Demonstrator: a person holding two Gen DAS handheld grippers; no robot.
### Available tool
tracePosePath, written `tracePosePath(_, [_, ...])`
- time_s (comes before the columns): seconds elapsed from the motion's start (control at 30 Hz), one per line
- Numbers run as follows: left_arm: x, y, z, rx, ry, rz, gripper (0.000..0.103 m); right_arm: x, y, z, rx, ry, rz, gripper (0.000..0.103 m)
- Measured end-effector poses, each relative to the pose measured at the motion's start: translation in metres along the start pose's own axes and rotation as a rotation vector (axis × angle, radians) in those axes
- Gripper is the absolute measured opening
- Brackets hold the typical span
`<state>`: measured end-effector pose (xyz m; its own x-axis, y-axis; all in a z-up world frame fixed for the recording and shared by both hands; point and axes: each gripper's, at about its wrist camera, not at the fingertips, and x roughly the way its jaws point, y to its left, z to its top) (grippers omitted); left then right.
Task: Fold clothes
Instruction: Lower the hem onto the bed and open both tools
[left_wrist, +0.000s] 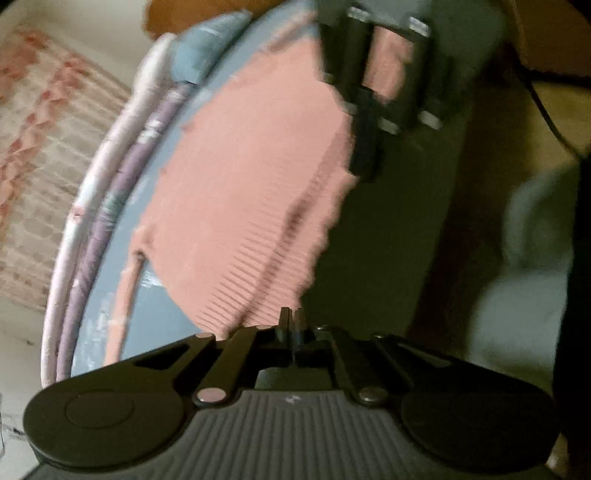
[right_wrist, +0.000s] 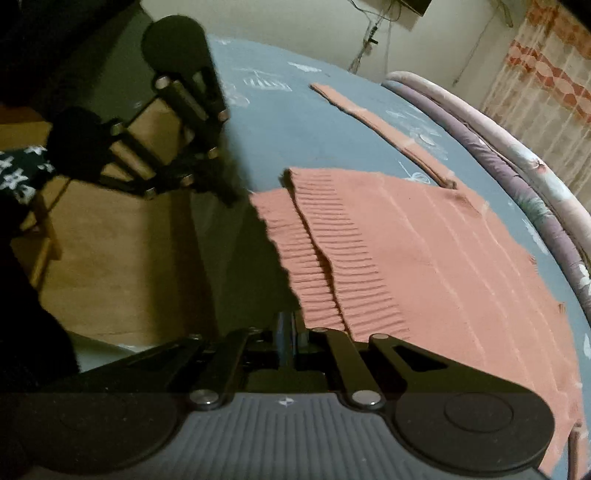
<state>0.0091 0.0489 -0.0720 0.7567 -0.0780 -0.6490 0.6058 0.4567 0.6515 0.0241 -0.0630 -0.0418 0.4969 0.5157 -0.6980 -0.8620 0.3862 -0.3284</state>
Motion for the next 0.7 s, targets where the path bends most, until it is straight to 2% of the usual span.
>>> tracePosePath(0.07, [-0.004,0.017,0.009,-0.057,-0.046,0.018,0.01,-0.008,-0.009,-0.005,0.024,0.014,-0.062,0.009])
tracePosePath(0.13, [0.003,0.023,0.019,-0.057,-0.084,0.05,0.01,-0.013,-0.022,-0.014,0.07,0.039,-0.144,0.011])
tracePosePath(0.17, [0.008,0.024,0.023,-0.054,-0.095,0.065,0.01,-0.014,-0.028,-0.02,0.1,0.058,-0.175,0.016])
tracePosePath(0.23, [0.023,0.023,0.028,-0.076,-0.094,0.041,0.01,-0.014,-0.039,-0.034,0.162,0.095,-0.223,0.018])
tracePosePath(0.33, [0.039,0.02,0.027,-0.127,-0.078,-0.01,0.01,-0.018,-0.043,-0.058,0.278,0.11,-0.214,0.021])
tracePosePath(0.4, [0.05,0.018,0.026,-0.161,-0.067,-0.044,0.006,-0.027,-0.04,-0.069,0.334,0.109,-0.184,0.041])
tracePosePath(0.43, [0.054,0.017,0.025,-0.178,-0.061,-0.061,0.007,-0.033,-0.036,-0.073,0.337,0.11,-0.183,0.043])
tracePosePath(0.5, [0.046,0.021,0.022,-0.179,-0.043,-0.09,0.015,-0.041,-0.037,-0.078,0.359,0.11,-0.169,0.043])
tracePosePath(0.57, [0.051,0.039,0.033,-0.214,-0.073,-0.076,0.031,-0.045,-0.054,-0.079,0.389,0.088,-0.169,0.043])
tracePosePath(0.63, [0.056,0.056,0.043,-0.249,-0.102,-0.063,0.042,-0.038,-0.079,-0.073,0.404,0.063,-0.201,0.044])
tracePosePath(0.67, [0.058,0.065,0.048,-0.266,-0.117,-0.056,0.049,-0.032,-0.093,-0.069,0.418,0.044,-0.209,0.046])
tracePosePath(0.7, [0.061,0.074,0.054,-0.284,-0.132,-0.052,0.053,-0.027,-0.107,-0.065,0.433,0.024,-0.214,0.053])
